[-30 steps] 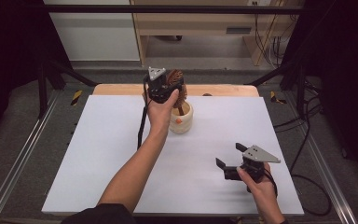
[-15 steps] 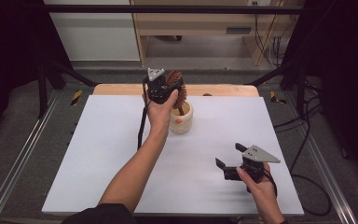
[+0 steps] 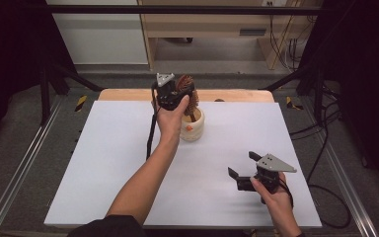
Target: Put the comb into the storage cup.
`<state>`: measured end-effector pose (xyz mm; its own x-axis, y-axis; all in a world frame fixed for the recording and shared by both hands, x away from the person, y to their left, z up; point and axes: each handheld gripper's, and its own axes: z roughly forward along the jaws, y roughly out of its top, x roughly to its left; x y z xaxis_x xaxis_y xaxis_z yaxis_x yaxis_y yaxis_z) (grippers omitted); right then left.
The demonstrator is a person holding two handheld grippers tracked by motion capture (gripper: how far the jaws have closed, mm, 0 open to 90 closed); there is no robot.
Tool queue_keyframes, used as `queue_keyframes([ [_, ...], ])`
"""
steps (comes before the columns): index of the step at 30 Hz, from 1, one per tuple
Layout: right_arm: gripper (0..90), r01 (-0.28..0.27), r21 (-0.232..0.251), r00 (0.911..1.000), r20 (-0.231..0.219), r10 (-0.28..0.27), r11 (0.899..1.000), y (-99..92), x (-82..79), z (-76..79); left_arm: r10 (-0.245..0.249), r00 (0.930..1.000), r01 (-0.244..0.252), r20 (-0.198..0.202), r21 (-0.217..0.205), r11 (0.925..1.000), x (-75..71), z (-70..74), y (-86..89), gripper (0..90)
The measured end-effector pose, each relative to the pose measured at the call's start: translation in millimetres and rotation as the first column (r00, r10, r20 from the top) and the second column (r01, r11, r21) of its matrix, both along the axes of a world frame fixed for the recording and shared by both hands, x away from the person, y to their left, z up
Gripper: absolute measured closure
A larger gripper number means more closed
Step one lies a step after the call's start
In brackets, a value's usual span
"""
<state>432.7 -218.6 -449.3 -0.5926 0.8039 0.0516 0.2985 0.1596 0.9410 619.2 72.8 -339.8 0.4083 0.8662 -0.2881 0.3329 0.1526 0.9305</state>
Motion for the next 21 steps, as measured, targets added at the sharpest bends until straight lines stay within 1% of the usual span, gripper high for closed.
queue_keyframes([
  [5, 4.1, -0.001, -0.002, 1.0, 0.002, 0.001, 1.0, 0.0, 0.1, -0.1, 0.001, 1.0, -0.001, -0.001, -0.006, 1.0, 0.5, -0.8, -1.1, 50.2],
  [21, 4.1, -0.006, -0.001, 1.0, -0.002, 0.006, 1.0, 0.3, 0.0, -0.6, 0.001, 1.0, -0.001, -0.006, -0.006, 1.0, 1.7, -4.1, -3.7, 50.2],
])
